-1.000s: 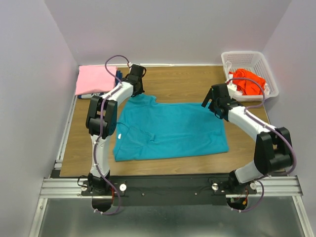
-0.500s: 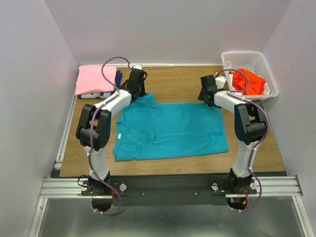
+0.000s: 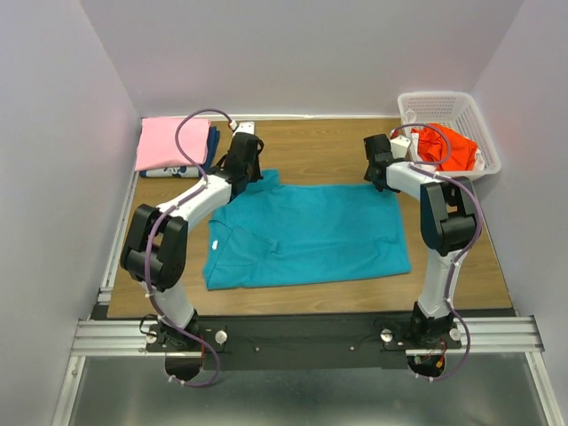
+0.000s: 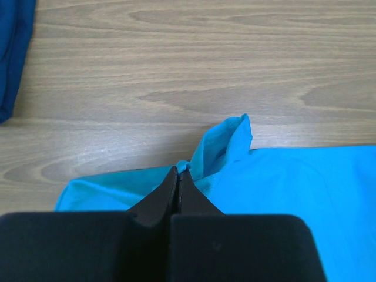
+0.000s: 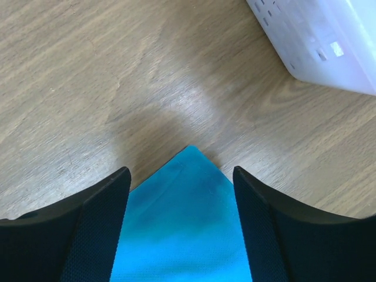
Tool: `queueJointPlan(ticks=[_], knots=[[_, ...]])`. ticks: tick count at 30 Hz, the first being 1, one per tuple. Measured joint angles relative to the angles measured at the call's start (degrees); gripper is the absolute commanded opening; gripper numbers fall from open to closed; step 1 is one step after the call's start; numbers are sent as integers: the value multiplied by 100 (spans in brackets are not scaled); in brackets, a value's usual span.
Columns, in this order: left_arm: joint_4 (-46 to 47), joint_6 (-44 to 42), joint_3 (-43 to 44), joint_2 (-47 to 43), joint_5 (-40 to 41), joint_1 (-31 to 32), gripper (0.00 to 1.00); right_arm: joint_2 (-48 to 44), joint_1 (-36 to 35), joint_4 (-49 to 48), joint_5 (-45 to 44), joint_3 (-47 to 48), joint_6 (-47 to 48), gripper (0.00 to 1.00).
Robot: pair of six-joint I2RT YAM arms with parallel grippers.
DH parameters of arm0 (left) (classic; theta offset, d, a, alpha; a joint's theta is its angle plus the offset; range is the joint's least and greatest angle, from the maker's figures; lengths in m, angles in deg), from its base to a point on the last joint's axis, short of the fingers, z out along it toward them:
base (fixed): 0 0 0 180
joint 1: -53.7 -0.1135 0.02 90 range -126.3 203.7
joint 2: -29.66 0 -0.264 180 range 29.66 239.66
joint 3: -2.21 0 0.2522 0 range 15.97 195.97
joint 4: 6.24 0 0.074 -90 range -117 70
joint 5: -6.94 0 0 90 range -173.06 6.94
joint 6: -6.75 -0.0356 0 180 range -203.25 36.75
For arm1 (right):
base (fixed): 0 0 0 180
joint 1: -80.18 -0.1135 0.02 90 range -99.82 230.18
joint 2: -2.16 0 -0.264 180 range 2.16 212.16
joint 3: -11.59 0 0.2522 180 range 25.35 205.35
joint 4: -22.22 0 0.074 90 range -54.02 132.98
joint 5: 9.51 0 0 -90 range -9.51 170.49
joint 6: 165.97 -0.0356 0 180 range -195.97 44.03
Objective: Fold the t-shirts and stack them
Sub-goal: Fold the tshirt
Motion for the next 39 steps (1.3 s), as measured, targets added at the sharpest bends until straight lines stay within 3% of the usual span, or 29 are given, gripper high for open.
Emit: queueJointPlan(ticks=[8, 12, 14, 21, 25, 34, 39], knots=[[142, 166, -544, -404, 92, 81, 0, 153, 0, 9, -160, 33, 55, 64], [175, 262, -822, -595, 120, 144, 0, 192, 0, 20, -234, 96, 57, 53], [197, 315, -966, -715, 125, 173, 0, 192, 0, 48, -258, 96, 57, 42], [205, 407, -1145, -940, 190, 240, 0, 192, 0, 116, -308, 96, 52, 22], [225, 446, -1217, -1062, 216, 264, 0, 192, 0, 166, -315, 96, 35, 2], [238, 638, -1705, -1663, 262, 267, 0, 105, -2, 219, -295, 76, 50, 1], [238, 767, -2050, -2087, 271, 267, 0, -466, -22, 256, -271, -267, 31, 1]])
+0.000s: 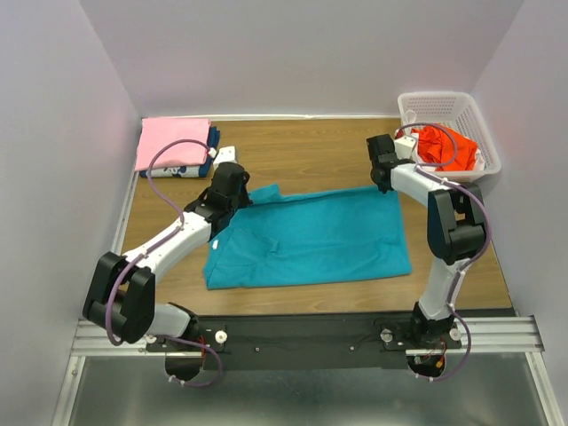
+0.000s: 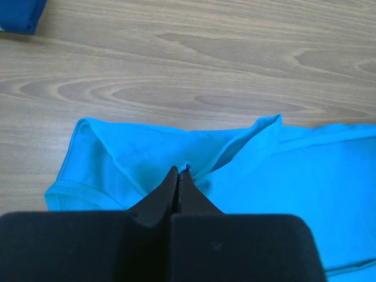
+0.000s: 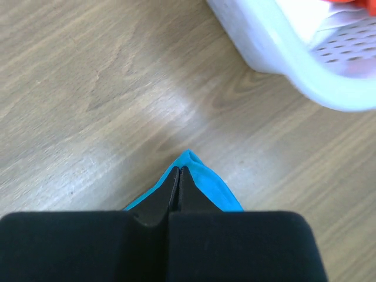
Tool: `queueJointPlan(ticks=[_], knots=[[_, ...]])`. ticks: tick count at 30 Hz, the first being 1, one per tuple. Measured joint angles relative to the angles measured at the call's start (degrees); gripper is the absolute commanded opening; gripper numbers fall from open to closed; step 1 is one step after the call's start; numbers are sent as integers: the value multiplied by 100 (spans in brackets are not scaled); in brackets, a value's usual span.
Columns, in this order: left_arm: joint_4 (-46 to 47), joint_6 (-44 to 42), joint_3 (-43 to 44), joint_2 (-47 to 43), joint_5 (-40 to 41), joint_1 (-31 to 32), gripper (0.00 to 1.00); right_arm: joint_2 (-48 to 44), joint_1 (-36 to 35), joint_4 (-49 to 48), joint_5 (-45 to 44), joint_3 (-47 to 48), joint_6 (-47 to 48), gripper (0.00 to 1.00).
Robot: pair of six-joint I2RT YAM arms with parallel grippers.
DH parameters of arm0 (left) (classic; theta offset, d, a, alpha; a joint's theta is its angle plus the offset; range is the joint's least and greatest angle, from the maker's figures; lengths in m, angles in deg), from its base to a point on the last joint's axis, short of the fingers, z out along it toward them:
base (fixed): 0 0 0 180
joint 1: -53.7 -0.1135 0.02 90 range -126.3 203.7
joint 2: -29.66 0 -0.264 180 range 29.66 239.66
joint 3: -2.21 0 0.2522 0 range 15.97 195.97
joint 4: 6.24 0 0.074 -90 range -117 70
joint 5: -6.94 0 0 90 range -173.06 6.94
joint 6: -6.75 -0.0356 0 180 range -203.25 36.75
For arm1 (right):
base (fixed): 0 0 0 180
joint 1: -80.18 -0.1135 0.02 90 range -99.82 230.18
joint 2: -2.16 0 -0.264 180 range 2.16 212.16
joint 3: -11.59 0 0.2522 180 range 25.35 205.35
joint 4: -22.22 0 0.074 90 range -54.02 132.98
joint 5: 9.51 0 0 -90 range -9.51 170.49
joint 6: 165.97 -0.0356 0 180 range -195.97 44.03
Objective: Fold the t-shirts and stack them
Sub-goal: Fold the tshirt
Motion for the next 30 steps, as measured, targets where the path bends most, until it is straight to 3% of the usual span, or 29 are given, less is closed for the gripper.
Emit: queueJointPlan(ticks=[13, 30], knots=[[-284, 568, -890, -1167, 212, 63, 0, -1388, -221, 59, 44, -1226, -186, 1], [-1147, 1808, -1912, -2765, 448, 649, 0, -2371, -293, 87, 98, -2068, -302, 1]])
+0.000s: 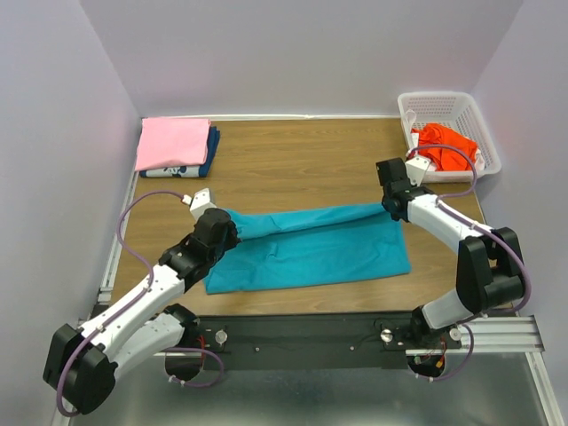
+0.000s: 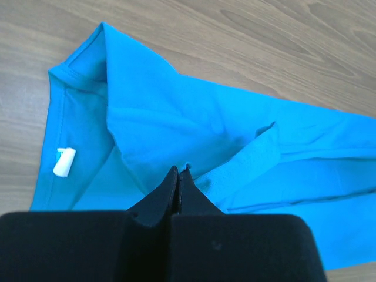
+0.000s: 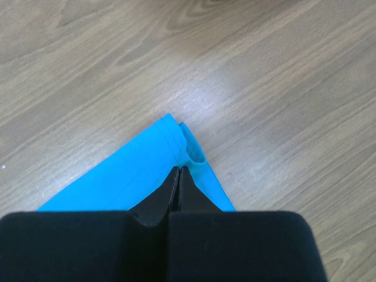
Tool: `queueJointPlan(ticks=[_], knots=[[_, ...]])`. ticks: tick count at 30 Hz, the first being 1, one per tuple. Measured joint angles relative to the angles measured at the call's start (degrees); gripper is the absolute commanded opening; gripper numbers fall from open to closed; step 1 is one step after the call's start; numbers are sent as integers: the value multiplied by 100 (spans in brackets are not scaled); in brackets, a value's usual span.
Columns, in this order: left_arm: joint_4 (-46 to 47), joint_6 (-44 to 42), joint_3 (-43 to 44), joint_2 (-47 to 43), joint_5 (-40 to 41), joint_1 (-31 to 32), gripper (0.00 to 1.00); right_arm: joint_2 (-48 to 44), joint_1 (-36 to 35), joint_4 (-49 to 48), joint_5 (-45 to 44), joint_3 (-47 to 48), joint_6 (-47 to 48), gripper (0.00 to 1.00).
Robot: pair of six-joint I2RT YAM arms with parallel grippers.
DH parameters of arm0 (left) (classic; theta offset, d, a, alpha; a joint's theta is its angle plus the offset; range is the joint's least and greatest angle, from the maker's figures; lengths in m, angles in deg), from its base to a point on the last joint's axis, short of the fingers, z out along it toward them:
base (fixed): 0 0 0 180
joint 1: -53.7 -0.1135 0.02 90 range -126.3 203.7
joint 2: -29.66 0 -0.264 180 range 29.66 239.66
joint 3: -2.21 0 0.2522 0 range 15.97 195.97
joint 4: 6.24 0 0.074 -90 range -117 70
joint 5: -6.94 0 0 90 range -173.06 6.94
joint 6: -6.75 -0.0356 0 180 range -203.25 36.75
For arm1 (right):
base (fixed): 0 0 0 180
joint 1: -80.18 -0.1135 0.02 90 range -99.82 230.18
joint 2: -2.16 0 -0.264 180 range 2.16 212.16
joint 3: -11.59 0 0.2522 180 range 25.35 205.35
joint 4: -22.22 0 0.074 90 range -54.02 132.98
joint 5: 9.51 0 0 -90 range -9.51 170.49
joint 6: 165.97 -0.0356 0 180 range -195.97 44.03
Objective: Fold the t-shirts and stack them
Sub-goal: Fold the tshirt
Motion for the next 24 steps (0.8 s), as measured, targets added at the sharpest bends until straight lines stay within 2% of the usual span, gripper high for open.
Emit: queueJointPlan(ticks=[7, 18, 21, 24], knots=[[-402, 581, -129, -520, 0, 256, 0, -199, 0, 20, 146, -140, -28, 1], [-1005, 1342, -197, -540, 2, 730, 0, -208, 0, 26, 173, -264, -153, 1], [-1204, 1521, -212, -557, -7, 796, 0, -208, 0, 35, 170, -310, -195, 4], [-1300, 1620, -262, -577, -50, 881, 15, -208, 0, 48, 168, -356, -256, 11]])
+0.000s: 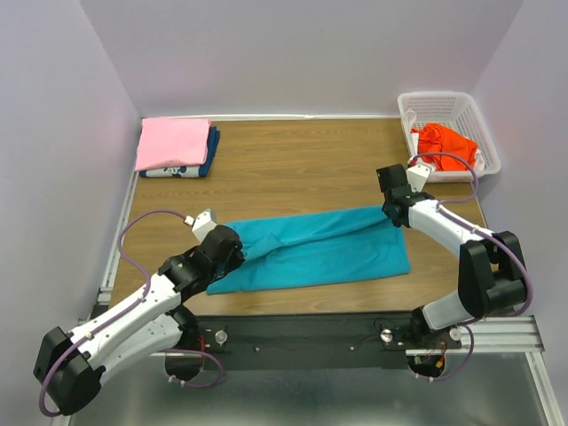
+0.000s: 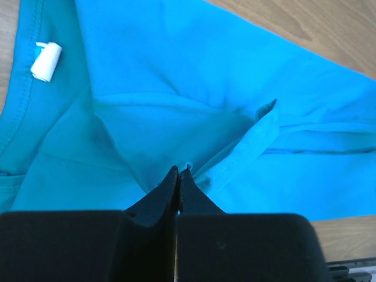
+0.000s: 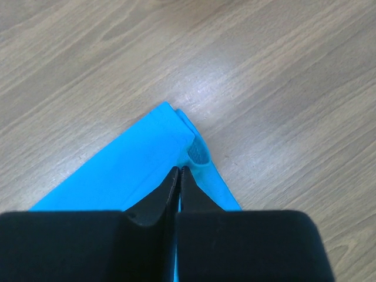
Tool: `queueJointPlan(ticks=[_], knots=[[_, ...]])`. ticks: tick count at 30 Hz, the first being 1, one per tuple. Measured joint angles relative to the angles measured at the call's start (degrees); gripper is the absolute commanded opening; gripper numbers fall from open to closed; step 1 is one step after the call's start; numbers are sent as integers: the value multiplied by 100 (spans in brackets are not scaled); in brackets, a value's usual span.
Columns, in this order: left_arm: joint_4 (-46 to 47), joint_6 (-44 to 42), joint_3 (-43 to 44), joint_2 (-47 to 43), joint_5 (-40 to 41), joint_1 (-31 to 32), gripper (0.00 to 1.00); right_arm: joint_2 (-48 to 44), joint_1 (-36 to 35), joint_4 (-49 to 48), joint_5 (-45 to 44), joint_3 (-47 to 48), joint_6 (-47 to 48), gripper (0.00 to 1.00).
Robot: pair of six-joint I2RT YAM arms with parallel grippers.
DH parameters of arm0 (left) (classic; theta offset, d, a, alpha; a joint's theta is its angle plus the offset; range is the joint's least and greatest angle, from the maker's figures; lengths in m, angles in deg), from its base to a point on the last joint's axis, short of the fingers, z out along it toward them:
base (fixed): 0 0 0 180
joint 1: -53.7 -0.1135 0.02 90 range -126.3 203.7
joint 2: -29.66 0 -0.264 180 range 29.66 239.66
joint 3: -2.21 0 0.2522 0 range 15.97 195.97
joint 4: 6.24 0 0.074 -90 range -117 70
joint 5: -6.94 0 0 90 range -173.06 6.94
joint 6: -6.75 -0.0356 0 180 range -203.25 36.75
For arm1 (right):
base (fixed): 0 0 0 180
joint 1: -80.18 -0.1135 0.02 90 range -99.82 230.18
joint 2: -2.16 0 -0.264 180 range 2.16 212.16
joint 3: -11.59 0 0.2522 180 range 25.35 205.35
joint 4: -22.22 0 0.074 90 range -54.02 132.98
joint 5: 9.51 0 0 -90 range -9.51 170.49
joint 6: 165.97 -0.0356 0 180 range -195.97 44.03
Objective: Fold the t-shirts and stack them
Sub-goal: Fold the tshirt
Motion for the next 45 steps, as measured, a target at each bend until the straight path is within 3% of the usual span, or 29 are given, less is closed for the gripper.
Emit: queueJointPlan(ticks=[2, 3, 5, 6, 9, 10, 14, 17, 20, 23, 26, 30, 33, 39, 45], knots=[[-35, 37, -20, -2, -79, 59, 24, 0, 0, 17, -2, -31, -48, 23], [-44, 52, -20, -9, -92, 81, 24, -2, 0, 28, -9, -57, -81, 23], [-76, 96, -46, -68, -173, 199, 37, -26, 0, 66, -24, -122, -175, 31], [-92, 151, -72, -131, -205, 267, 57, -66, 0, 105, -42, -175, -221, 41], [-170, 275, -179, -407, -278, 496, 83, -221, 0, 203, -105, -297, -308, 70], [-188, 289, -205, -503, -304, 540, 91, -321, 0, 269, -133, -337, -341, 99], [-291, 337, -221, -820, -317, 614, 97, -645, 0, 369, -83, -345, -308, 100], [-256, 275, -184, -809, -284, 619, 98, -992, 0, 396, 455, -269, -57, 100], [-13, 96, -35, -463, -155, 612, 98, -1290, -4, 227, 1449, -203, 343, 100], [243, -153, 273, 101, 11, 490, 98, -1478, -90, -295, 3034, -251, 616, 100], [804, -581, 566, 782, 22, -138, 98, -1394, -549, -1128, 4592, -376, 741, 100], [1604, -1161, 699, 1558, -317, -1047, 98, -610, -1683, -1797, 5831, -22, 1075, 100], [1921, -1480, 835, 2109, -546, -1314, 98, 295, -2374, -2100, 6472, 492, 1285, 100], [2330, -1738, 702, 2450, -973, -1569, 98, 1574, -3110, -2310, 6857, 1255, 1547, 100], [2634, -1762, -109, 2455, -1270, -2015, 98, 2055, -3676, -2343, 6902, 1423, 1696, 100]])
